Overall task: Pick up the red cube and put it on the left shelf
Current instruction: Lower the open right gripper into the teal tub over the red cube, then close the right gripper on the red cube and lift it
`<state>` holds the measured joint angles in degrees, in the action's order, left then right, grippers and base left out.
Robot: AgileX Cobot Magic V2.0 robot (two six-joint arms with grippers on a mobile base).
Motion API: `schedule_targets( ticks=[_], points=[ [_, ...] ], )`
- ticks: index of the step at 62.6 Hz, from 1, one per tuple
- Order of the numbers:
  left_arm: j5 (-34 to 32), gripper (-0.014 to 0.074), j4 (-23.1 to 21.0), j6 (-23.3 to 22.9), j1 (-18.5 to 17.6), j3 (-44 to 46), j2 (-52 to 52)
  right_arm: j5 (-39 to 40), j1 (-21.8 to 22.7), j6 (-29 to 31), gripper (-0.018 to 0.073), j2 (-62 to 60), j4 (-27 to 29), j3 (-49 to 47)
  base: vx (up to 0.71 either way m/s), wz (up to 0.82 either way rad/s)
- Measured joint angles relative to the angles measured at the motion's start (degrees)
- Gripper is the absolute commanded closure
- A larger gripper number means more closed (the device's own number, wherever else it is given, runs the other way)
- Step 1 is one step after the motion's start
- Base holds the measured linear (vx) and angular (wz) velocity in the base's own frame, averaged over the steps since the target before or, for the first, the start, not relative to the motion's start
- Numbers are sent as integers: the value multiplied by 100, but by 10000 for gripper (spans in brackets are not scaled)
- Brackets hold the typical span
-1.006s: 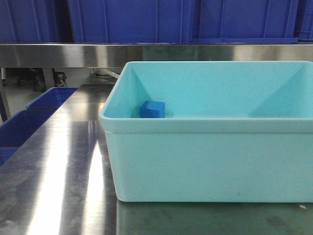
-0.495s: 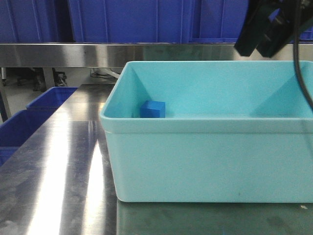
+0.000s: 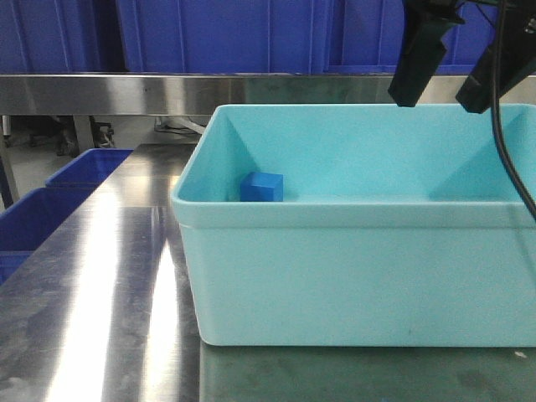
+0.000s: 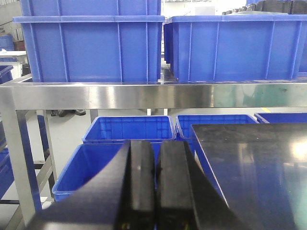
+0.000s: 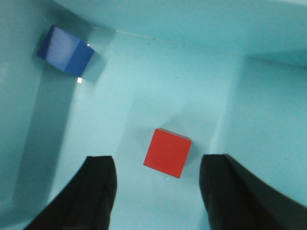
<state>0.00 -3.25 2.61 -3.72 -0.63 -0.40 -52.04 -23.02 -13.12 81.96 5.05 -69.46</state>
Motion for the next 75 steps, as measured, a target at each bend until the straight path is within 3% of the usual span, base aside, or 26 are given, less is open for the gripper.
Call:
schedule_targets(
  ticks=[18, 63, 68, 75],
  points=[
    [0, 506, 0, 0, 0, 0, 0, -200, 0, -456, 62, 398, 0, 0, 0, 0],
    [0, 506, 0, 0, 0, 0, 0, -148, -117, -493, 62, 1738, 12, 0, 0, 0],
    [0, 506, 0, 0, 0, 0, 0, -97, -117, -493, 71, 1783, 12, 0, 0, 0],
    [0, 506, 0, 0, 0, 0, 0, -32, -117, -493, 157, 1816, 12, 0, 0, 0]
  ],
)
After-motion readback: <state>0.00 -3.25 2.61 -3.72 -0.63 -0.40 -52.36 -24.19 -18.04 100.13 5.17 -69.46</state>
